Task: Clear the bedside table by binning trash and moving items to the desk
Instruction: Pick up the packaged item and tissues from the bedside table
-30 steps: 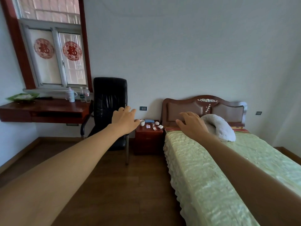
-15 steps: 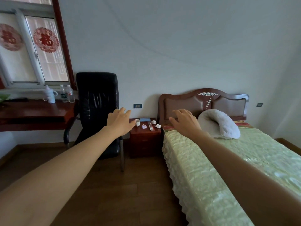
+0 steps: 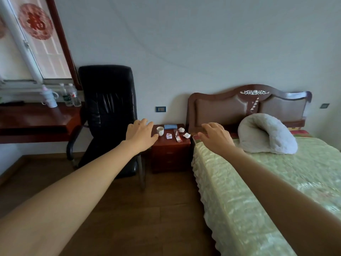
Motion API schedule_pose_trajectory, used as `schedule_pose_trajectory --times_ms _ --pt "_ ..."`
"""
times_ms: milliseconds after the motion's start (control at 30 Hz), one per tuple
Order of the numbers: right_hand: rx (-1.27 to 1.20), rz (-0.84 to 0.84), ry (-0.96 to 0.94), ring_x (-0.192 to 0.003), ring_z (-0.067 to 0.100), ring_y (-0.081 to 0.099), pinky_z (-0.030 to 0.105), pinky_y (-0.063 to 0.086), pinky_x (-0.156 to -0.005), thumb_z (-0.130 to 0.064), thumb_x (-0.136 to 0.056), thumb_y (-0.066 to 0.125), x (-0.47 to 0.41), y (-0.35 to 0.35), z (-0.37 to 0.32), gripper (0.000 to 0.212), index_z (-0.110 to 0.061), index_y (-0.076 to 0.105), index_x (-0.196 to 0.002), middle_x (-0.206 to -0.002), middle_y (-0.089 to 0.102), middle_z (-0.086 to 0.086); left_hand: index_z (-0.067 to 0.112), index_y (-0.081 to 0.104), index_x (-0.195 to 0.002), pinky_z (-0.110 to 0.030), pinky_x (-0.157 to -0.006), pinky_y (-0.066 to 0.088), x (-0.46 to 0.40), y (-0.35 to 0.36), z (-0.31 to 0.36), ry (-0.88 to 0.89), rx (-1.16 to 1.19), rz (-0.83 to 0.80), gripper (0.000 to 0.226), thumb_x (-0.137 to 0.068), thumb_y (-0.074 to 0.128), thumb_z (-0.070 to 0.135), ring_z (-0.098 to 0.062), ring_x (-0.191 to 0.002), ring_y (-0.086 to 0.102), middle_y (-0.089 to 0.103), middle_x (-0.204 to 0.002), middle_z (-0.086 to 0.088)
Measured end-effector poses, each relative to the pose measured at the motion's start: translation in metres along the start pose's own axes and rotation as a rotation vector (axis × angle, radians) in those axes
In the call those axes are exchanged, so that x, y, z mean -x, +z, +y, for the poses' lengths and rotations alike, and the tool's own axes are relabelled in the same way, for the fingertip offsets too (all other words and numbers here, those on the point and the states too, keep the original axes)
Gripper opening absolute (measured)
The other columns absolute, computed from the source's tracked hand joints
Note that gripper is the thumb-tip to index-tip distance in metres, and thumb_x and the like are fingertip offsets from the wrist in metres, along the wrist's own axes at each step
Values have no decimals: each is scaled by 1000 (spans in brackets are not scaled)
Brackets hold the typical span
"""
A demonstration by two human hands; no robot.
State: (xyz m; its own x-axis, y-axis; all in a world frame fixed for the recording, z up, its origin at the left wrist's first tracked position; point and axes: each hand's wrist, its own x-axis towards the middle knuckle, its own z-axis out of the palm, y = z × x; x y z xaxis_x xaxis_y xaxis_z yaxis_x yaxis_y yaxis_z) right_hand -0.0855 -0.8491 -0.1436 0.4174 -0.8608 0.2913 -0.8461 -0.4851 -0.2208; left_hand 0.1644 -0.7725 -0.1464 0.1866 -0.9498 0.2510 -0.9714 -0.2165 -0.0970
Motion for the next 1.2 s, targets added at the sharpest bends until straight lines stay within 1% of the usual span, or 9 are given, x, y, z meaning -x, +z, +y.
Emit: schedule_pose_trajectory --times_ms 100,233,367,467,667,833,967,1067,1200 --pt "15 10 -42 -128 26 41 44 39 -99 -39 -95 45 -48 12 28 43 -14 51 -130 -129 54 8 16 42 -136 -41 -94 40 -47 15 14 -4 -2 -2 56 -92 38 51 -30 -126 40 41 -142 -10" --pt "18 -6 -53 -127 25 42 43 40 -98 -39 -95 46 -105 25 61 42 -15 51 -129 -128 55 7 16 45 -133 -41 -96 39 -100 35 32 -24 38 -2 53 -93 39 50 -29 -125 42 44 -139 -9" --pt "9 -60 -54 -127 26 41 44 38 -99 -38 -95 44 -147 46 84 43 -14 50 -131 -129 54 7 17 40 -138 -41 -97 38 -138 60 41 -53 87 -24 55 -92 41 49 -29 -125 42 44 -139 -9" --pt "1 -106 -47 -129 27 40 44 37 -100 -38 -96 45 -171 68 96 44 -13 50 -131 -131 53 8 17 37 -141 -42 -101 36 -160 86 41 -88 101 -66 58 -92 41 49 -29 -130 37 39 -145 -9" --pt "-27 -157 -36 -132 27 37 45 36 -102 -39 -97 44 -228 118 107 46 -14 47 -136 -135 50 9 16 37 -141 -43 -102 38 -209 137 25 -113 99 -158 58 -93 40 49 -28 -131 37 38 -145 -8" --pt "-37 -191 -30 -135 25 36 45 35 -106 -37 -97 43 -292 161 103 47 -16 45 -138 -139 48 7 16 36 -141 -43 -104 37 -269 174 1 -110 95 -170 59 -93 41 49 -28 -132 36 38 -146 -9" --pt "-57 -204 -15 -132 26 38 45 38 -103 -36 -95 45 -343 195 96 46 -15 48 -136 -135 51 6 16 35 -141 -43 -104 36 -316 202 -22 -96 108 -184 58 -93 41 48 -28 -132 36 37 -146 -9" --pt "-78 -212 7 -129 25 41 44 41 -100 -38 -95 45 -373 222 94 42 -16 52 -130 -128 54 4 16 36 -141 -43 -104 35 -345 222 -36 -82 110 -204 58 -93 41 48 -28 -132 36 38 -146 -9" --pt "-93 -263 46 -130 26 40 46 39 -103 -36 -95 45 -402 253 99 45 -15 49 -135 -134 52 6 16 37 -141 -43 -103 36 -377 248 -48 -64 120 -242 58 -93 41 49 -28 -132 36 38 -146 -9"
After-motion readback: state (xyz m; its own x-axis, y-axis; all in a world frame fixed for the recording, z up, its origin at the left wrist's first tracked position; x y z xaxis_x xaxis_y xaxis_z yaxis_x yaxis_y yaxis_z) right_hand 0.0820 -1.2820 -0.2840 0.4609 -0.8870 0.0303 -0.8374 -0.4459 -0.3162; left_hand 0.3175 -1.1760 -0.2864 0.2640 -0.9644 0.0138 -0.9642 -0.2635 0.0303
